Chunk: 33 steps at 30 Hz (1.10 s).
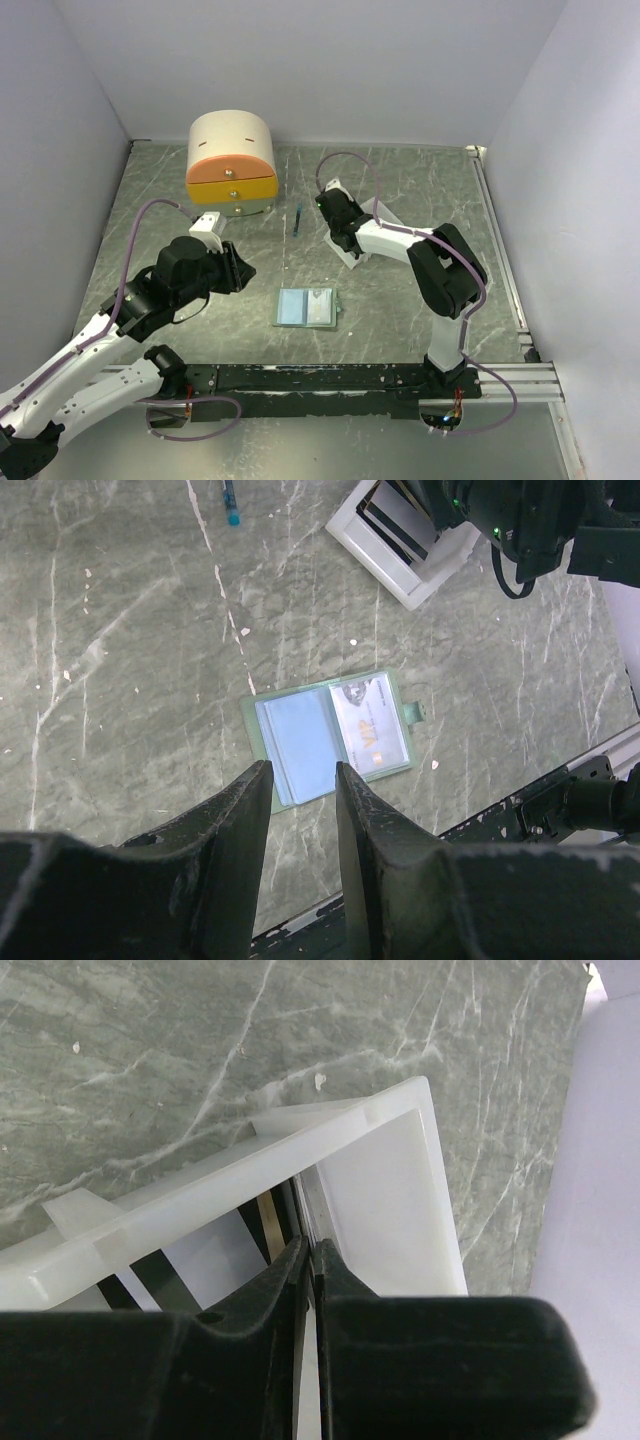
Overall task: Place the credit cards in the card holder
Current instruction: Pick up the credit card from the storage box.
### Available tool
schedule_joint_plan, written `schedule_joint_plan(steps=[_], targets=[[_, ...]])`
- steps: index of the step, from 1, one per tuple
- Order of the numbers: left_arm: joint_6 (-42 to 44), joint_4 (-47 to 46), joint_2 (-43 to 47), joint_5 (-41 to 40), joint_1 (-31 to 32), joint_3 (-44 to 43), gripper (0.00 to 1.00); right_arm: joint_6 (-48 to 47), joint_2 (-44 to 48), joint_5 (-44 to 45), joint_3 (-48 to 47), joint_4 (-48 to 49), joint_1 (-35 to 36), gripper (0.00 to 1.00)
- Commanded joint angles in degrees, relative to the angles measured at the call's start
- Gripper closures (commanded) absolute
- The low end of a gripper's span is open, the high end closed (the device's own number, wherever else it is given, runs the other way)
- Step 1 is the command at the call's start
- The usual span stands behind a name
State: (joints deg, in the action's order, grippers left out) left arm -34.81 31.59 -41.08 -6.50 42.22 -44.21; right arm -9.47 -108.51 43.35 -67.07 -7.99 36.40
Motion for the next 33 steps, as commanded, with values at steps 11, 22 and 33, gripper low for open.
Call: schedule_joint_plan(steps=[11,22,33], targets=[[1.01,-0.48,0.12,-0.59,0.31,-1.17,0.57,-0.28,1.63,1.30,0.32,1.93,0.07,0.92],[1.03,-0.81,-0.23,-0.44,0.28,-1.06,0.57,1.29,3.67,1.16,-0.37,-1.14,0.22,1.00],[0.78,-2.29,-1.46,1.90,0.30,-0.26,0.45,8.38,12.63,-6.55,-0.58,-10.95,3.04,1.00]])
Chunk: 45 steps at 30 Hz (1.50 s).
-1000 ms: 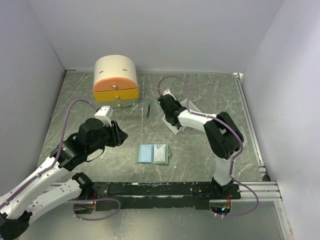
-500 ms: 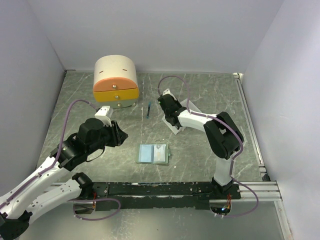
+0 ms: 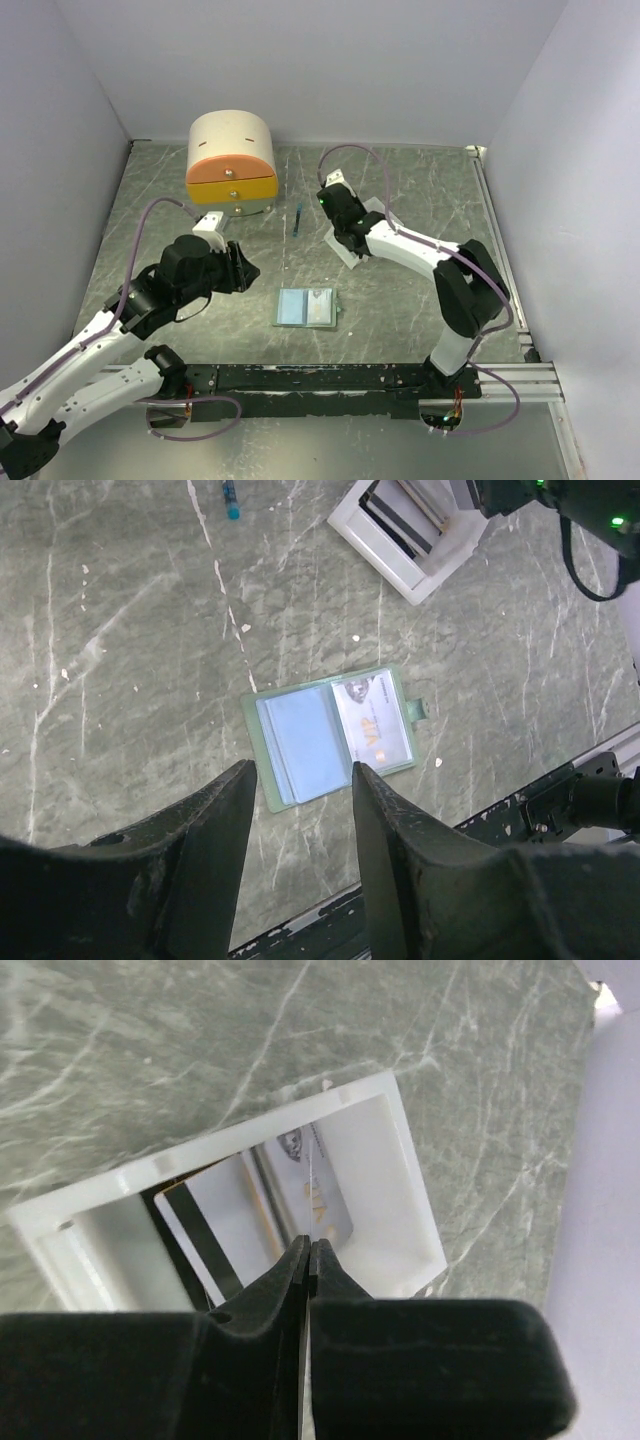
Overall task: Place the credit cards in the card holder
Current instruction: Pick up the credit card from the storage box.
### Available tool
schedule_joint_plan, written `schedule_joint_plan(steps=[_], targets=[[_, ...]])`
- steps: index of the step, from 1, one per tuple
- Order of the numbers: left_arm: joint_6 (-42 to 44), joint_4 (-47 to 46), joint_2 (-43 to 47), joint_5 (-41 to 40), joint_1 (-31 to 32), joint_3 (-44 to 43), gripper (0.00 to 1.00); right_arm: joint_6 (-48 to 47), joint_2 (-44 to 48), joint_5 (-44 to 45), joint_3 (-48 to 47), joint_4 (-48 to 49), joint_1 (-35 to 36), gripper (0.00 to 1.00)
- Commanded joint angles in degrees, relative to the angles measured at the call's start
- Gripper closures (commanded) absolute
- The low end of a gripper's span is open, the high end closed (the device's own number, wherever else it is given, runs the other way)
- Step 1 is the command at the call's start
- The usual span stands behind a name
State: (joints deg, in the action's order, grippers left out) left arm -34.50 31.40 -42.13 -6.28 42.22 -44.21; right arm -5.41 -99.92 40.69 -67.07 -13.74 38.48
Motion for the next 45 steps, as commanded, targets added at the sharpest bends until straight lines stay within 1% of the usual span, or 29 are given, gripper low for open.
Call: schedule_joint_plan(steps=[1,5,7,9,14,17,19,22,25,28,31,35,41,43,45], targets=[[0.24,-2.32,-0.79,2.36,0.32,-0.13,0.45,5.40,5.32,-5.31,-0.67,-6.35,1.25,1.00],[-2.08,-4.44,-2.20,7.67,0.28,0.47,0.47,11.67,12.37,-11.83,-1.40,-11.16,2.07,1.00],[-3.78,-6.53,-2.79,10.52,0.30,1.28,0.48,15.10,16.52,-16.16,-0.52,-11.54,2.05,1.00],[-5.72,-9.02,-3.26,13.53,0.24,2.16,0.48,18.29,21.09,-22.61,1.60,-10.36,2.07,1.00],[-10.62,-14.74,-4.45,19.18,0.32,2.83,0.50,27.31,31.59,-35.39,7.86,-3.62,2.10,1.00],[-14.52,-18.53,-4.86,21.70,0.32,3.37,0.51,32.73,36.66,-43.07,13.04,2.01,2.08,1.00],[-16.83,-21.56,-5.00,23.26,0.31,3.80,0.51,37.42,40.50,-47.16,17.12,7.44,2.09,1.00],[-19.81,-26.59,-5.16,25.80,0.26,4.85,0.48,45.59,45.76,-53.40,24.00,18.29,2.05,1.00],[-22.16,-31.39,-5.24,27.52,0.28,6.10,0.47,53.38,49.31,-57.62,30.26,28.97,2.11,1.00],[-23.27,-33.23,-5.32,27.70,0.31,6.56,0.46,58.67,52.18,-59.30,35.46,37.03,2.19,1.00],[-23.68,-34.19,-5.29,27.75,0.30,6.76,0.46,61.68,53.77,-59.19,38.63,41.37,2.12,1.00],[-23.35,-34.06,-5.73,27.16,0.31,6.72,0.45,62.97,53.86,-59.98,40.60,45.68,2.13,1.00],[-23.37,-34.41,-5.84,27.14,0.25,7.25,0.44,64.45,53.66,-60.54,41.07,47.39,2.19,1.00],[-23.96,-35.22,-5.25,27.41,0.31,7.66,0.45,64.20,53.48,-60.48,40.66,46.38,2.15,1.00],[-24.55,-36.15,-4.48,27.29,0.31,8.09,0.48,63.72,53.21,-60.54,40.28,45.16,2.13,1.00]])
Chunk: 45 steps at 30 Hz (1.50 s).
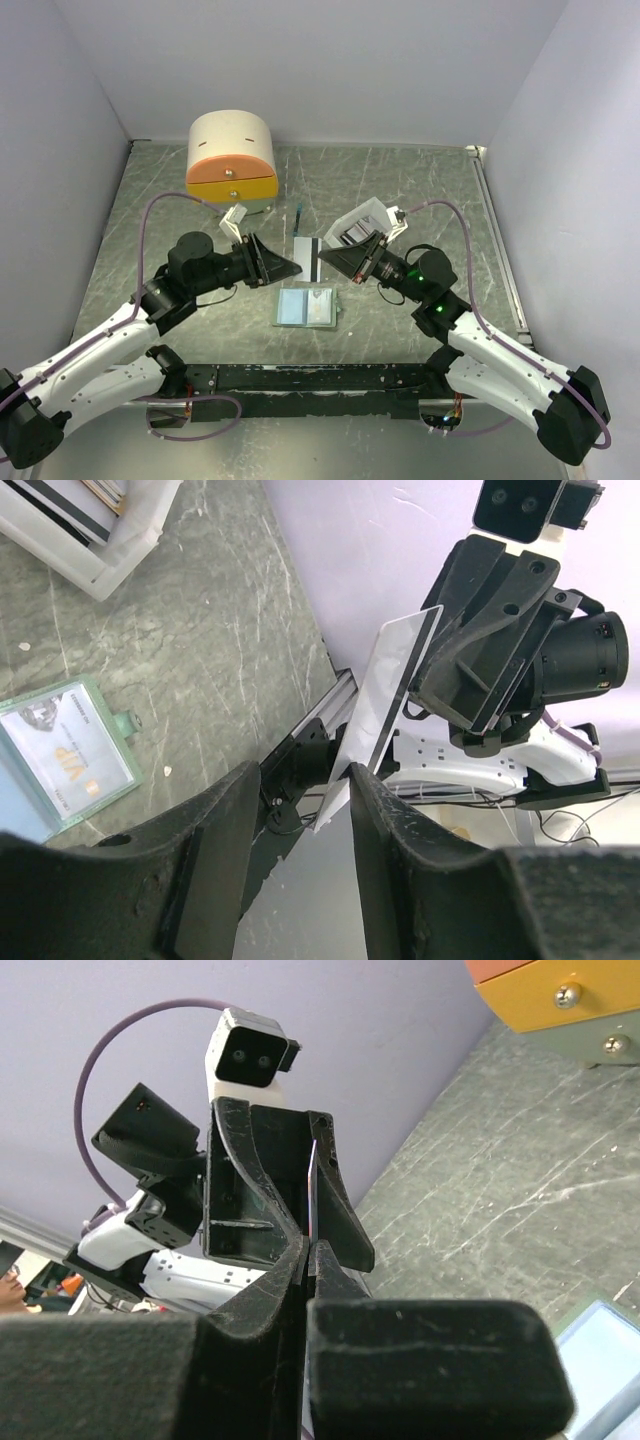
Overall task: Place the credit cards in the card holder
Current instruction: Pick up the credit card from the storage box, then insert the credit card into the card holder.
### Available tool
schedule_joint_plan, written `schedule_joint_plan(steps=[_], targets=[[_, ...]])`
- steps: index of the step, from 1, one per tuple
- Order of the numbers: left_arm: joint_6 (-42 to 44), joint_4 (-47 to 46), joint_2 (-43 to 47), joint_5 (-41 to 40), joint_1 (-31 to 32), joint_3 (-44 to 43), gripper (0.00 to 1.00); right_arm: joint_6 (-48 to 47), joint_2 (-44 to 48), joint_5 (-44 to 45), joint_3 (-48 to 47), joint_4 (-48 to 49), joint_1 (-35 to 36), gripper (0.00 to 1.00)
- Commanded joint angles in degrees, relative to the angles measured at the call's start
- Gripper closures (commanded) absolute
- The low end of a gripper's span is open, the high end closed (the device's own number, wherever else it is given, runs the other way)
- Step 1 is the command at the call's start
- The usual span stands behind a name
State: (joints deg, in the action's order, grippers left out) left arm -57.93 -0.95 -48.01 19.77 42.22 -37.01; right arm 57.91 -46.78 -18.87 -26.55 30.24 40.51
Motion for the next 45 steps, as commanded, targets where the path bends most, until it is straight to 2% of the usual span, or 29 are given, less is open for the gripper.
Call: schedule_joint_plan(steps=[1,3,7,12,17,21,25,30,35,41,45], targets=[[-1.28,-4.20,1.77,1.14,0.32,1.11,0.49,0.37,-0.01,-1.18,-0.29,1.01,0.04,1.00],[-1.42,-4.34,2.24,0.50,0.31,1.24,0.54,0.11,-0.65,-1.73,-0.41,0.60,0.11,1.00],[-1.85,-5.77,3.27,-0.27,0.30,2.10,0.73,-0.57,-1.53,-2.55,-0.43,-2.22,0.03,1.00],[-0.92,-5.65,2.81,0.23,0.25,1.62,0.92,-0.62,-1.11,-2.73,0.66,-4.05,0.13,1.00],[-1.93,-8.29,2.42,0.59,0.29,3.42,0.93,-1.20,-1.34,-2.31,1.10,-5.55,0.11,1.00],[-1.79,-5.23,2.28,-1.00,0.27,3.57,0.93,-3.30,-0.98,-0.08,-0.22,-11.81,0.09,0.80],[2.64,2.99,2.08,-6.66,0.30,3.39,0.93,-3.51,0.89,3.32,1.58,-14.91,0.11,0.71],[3.14,2.64,1.12,-9.21,0.29,5.82,0.93,-5.74,-0.39,7.42,1.64,-21.01,0.20,0.63],[4.64,5.20,-3.96,-7.89,0.26,6.21,0.93,-6.42,-5.79,16.09,-3.70,-34.87,2.56,0.63],[2.94,1.90,-9.80,-4.74,0.30,9.94,0.93,-7.46,-13.54,18.95,-6.66,-36.33,7.70,0.64],[2.14,-0.79,-11.61,-3.63,0.29,11.62,0.93,-9.50,-20.14,25.12,-10.94,-39.88,12.23,0.64]])
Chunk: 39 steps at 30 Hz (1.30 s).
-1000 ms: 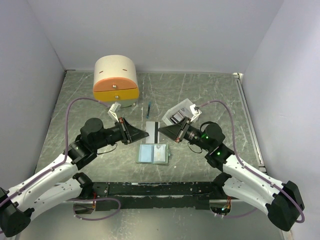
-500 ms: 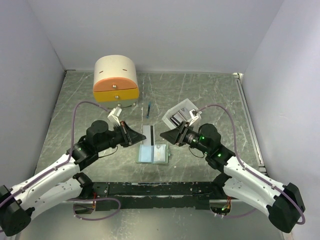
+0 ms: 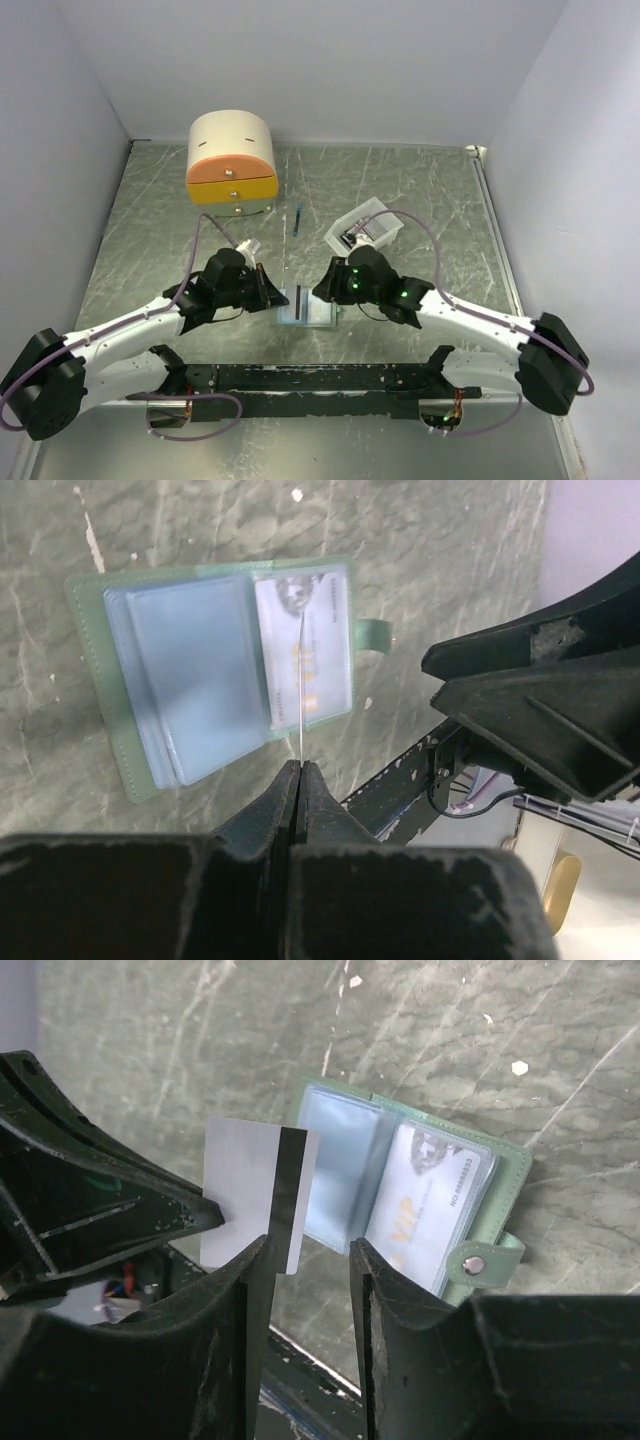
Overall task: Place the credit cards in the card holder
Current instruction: Insert the credit card into the card holder.
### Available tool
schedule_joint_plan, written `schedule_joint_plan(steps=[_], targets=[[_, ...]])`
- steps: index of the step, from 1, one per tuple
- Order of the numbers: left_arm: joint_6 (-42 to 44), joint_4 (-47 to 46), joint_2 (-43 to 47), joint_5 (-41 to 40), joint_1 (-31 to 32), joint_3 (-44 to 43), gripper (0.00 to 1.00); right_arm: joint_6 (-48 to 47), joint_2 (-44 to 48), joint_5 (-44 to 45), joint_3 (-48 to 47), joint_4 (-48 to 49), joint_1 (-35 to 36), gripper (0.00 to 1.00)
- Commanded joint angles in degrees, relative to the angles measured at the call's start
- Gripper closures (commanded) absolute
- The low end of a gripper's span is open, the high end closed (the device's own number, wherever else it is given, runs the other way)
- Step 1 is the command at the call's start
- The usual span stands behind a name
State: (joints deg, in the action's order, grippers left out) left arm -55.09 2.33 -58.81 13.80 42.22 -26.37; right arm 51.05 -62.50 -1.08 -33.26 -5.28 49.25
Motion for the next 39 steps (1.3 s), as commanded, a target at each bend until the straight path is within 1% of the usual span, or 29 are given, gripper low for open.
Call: schedule_joint_plan(steps=[1,6,11,15,18,21,24,27,34,39], targets=[[-0.60,-4.23,-1.33,2.31,0.30,1.04,0.93,-3.11,-5.92,8.52,-5.21,-5.32,4.17,0.64],[0.30,-4.72,-4.08,3.37,0.27,0.61,0.93,-4.97,-11.77,11.49,-7.49,-8.21,5.02,0.64],[0.35,-6.52,-5.96,4.37,0.23,0.89,0.93,-6.74,-14.77,15.27,-7.12,-9.13,5.06,0.67],[-0.13,-9.05,-7.49,5.49,-0.10,1.88,0.93,-7.43,-16.61,14.77,-5.76,-7.38,5.11,0.70],[-1.19,-13.04,-8.87,7.53,-0.62,3.09,0.93,-7.45,-18.12,14.79,-4.91,-6.85,5.11,0.72],[-0.84,-13.25,-10.54,7.62,-1.14,2.54,0.93,-7.37,-19.16,15.18,-3.75,-6.26,5.06,0.74],[-0.06,-12.92,-12.04,7.51,-1.35,1.69,0.93,-6.96,-19.63,15.69,-3.04,-6.24,5.09,0.77],[0.20,-14.59,-13.45,7.82,-1.72,1.95,0.93,-6.68,-19.14,15.89,-2.01,-5.79,5.07,0.79],[-0.15,-18.22,-17.44,9.56,-2.58,2.64,0.93,-6.65,-18.96,15.85,-1.41,-5.49,5.13,0.79],[0.69,-16.81,-18.86,8.68,-2.62,2.07,0.93,-6.66,-19.05,15.85,-1.42,-5.44,5.07,0.80]])
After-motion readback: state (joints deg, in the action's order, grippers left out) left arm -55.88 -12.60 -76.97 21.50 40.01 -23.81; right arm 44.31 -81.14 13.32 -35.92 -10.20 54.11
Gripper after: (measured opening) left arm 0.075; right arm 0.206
